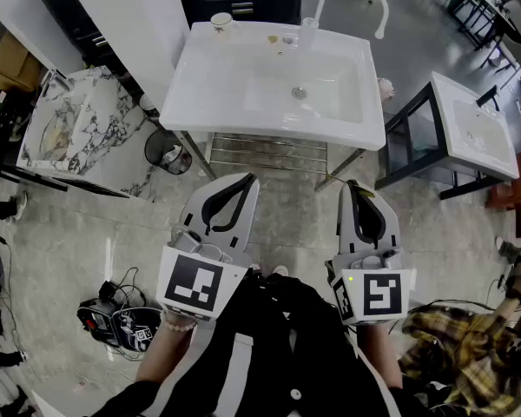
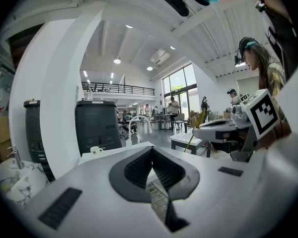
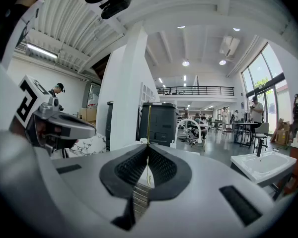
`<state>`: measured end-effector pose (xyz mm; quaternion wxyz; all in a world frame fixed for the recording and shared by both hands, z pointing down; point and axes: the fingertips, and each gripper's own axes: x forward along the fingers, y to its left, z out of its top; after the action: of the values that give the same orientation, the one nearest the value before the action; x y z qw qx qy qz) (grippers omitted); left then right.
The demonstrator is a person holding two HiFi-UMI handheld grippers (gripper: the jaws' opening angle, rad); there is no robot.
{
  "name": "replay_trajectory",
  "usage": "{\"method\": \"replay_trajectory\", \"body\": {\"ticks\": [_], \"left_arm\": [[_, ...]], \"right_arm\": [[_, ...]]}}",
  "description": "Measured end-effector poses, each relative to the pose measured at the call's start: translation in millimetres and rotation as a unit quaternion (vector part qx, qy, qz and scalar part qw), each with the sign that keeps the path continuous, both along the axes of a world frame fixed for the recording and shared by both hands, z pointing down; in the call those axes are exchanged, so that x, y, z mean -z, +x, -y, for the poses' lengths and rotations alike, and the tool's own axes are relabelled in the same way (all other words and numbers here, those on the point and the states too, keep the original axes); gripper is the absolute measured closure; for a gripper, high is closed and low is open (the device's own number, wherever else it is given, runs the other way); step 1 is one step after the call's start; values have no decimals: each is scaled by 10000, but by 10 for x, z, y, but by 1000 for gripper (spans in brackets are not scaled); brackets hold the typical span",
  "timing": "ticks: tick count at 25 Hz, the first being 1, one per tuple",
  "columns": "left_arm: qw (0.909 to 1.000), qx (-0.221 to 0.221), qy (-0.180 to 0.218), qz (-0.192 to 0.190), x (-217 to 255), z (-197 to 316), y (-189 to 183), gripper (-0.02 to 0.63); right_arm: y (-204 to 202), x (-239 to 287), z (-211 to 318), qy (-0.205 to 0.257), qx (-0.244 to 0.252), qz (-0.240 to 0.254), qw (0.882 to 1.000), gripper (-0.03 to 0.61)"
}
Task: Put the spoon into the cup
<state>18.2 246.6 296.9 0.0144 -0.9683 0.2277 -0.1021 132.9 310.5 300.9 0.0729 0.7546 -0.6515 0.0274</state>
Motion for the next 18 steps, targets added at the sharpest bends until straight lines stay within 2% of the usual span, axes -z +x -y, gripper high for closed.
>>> {"method": "replay_trajectory", "body": {"ticks": [18], "left_arm": [[10000, -29, -23, -10, -5, 42, 10, 614]], "right_arm": [[-6, -14, 54, -4, 8, 51, 10000, 571]]}}
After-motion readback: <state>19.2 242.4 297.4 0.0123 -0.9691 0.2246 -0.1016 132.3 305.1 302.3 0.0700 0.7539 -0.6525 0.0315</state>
